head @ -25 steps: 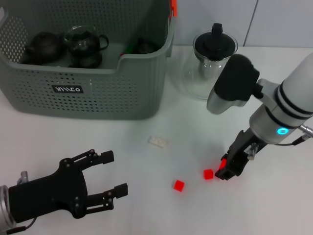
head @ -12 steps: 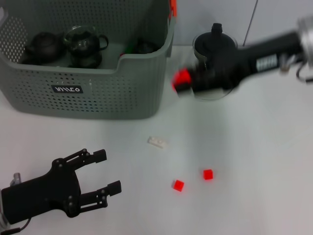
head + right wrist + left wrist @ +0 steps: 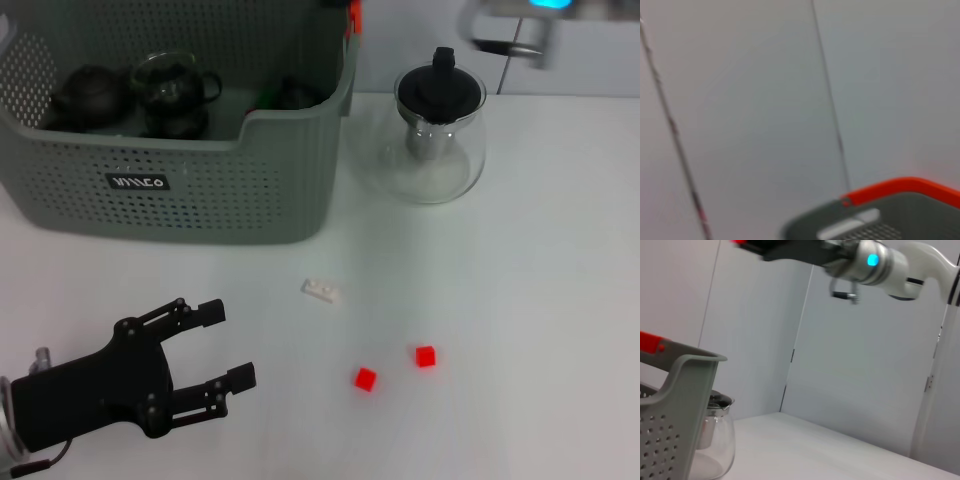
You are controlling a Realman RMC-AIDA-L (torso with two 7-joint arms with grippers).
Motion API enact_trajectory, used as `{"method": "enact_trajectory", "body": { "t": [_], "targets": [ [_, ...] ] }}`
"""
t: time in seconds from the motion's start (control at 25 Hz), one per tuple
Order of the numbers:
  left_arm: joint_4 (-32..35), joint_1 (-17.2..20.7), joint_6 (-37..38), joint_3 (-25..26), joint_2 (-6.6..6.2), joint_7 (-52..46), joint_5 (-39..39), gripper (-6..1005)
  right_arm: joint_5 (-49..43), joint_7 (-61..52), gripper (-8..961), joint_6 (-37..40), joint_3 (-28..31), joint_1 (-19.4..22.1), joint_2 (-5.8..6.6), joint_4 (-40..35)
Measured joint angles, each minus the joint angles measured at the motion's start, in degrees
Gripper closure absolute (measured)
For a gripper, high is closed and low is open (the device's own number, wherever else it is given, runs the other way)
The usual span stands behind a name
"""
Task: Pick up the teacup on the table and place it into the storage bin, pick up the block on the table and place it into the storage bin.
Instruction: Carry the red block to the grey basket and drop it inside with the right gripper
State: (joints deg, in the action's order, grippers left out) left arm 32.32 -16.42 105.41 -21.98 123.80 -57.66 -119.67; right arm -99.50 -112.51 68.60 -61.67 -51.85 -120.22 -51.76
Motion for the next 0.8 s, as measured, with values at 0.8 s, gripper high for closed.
{"method": "enact_trajectory", "body": {
  "t": [0.8],
  "targets": [
    [-1.0, -0.1, -0.2, 0.0, 0.14, 0.0, 0.1, 159, -12.5, -7.4, 370, -20.2, -10.3, -11.0, -0.1, 4.7]
  ]
}}
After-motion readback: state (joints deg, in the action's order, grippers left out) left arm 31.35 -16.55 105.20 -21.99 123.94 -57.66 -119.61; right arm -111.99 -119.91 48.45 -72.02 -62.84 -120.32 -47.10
